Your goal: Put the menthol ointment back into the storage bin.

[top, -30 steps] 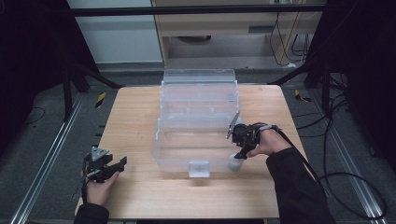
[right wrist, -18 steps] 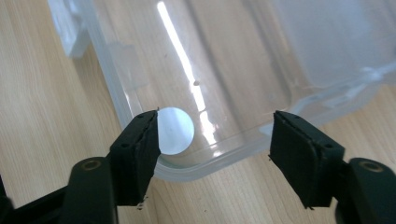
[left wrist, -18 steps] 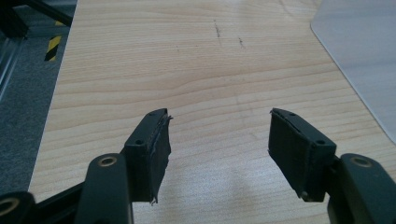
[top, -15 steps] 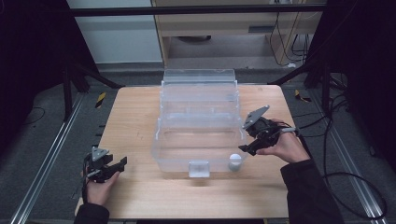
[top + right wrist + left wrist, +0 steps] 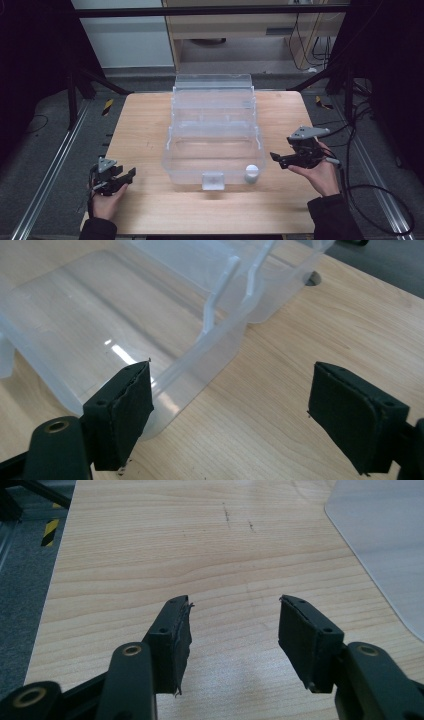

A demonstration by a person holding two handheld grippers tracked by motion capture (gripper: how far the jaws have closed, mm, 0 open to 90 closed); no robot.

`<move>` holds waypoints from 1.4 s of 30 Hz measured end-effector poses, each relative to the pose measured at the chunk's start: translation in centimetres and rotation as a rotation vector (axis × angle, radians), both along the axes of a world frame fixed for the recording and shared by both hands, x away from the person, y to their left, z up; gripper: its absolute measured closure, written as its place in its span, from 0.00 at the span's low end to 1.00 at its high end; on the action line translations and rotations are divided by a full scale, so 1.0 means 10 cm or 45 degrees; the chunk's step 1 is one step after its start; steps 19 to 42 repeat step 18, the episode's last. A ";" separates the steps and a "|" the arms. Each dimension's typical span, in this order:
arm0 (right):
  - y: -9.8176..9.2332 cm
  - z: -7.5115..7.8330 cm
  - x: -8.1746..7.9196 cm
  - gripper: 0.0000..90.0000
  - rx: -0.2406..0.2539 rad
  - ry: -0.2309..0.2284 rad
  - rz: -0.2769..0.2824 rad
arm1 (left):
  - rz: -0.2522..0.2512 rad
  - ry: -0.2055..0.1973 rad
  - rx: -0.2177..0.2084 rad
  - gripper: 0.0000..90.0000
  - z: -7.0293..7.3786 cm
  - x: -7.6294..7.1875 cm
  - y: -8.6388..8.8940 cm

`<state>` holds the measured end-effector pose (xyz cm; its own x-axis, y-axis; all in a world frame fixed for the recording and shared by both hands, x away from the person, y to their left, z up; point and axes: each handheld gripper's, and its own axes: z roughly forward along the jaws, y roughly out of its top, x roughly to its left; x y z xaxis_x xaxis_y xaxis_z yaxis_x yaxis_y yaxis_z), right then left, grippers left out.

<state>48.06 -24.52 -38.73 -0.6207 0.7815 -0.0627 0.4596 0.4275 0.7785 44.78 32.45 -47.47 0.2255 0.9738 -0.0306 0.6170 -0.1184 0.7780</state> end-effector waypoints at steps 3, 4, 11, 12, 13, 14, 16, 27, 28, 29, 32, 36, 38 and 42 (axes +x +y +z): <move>-0.10 -0.13 -0.05 0.20 0.079 -0.012 -0.050 | 0.000 0.001 0.001 0.52 0.00 0.00 0.00; -0.12 -0.16 -0.06 0.19 0.090 -0.012 -0.066 | 0.000 0.001 0.001 0.52 0.00 0.00 0.00; -0.33 -0.47 -0.06 0.16 0.130 0.019 -0.211 | -0.006 -0.002 -0.002 0.53 0.01 0.00 0.00; -0.37 -0.51 -0.06 0.16 0.136 0.020 -0.232 | -0.008 -0.002 -0.001 0.53 0.01 0.00 0.00; -0.40 -0.55 -0.06 0.16 0.135 0.023 -0.253 | -0.007 -0.003 -0.002 0.53 0.01 0.00 0.01; -0.43 -0.59 -0.06 0.16 0.137 0.038 -0.272 | -0.007 -0.003 -0.001 0.53 0.01 0.00 0.01; -0.49 -0.67 -0.06 0.15 0.123 0.050 -0.296 | -0.003 -0.003 -0.002 0.53 0.01 0.00 0.02; -0.53 -0.72 -0.06 0.14 0.131 0.075 -0.325 | -0.002 -0.005 -0.003 0.53 0.01 0.00 0.02; -0.53 -0.72 -0.06 0.14 0.131 0.075 -0.325 | -0.002 -0.005 -0.003 0.53 0.01 0.00 0.02; -0.53 -0.72 -0.06 0.14 0.131 0.075 -0.325 | -0.002 -0.005 -0.003 0.53 0.01 0.00 0.02; -0.53 -0.72 -0.06 0.14 0.131 0.075 -0.325 | -0.002 -0.005 -0.003 0.53 0.01 0.00 0.02; -0.53 -0.72 -0.06 0.14 0.131 0.075 -0.325 | -0.002 -0.005 -0.003 0.53 0.01 0.00 0.02; -0.53 -0.72 -0.06 0.14 0.131 0.075 -0.325 | -0.002 -0.005 -0.003 0.53 0.01 0.00 0.02; -0.53 -0.72 -0.06 0.14 0.131 0.075 -0.325 | -0.002 -0.005 -0.003 0.53 0.01 0.00 0.02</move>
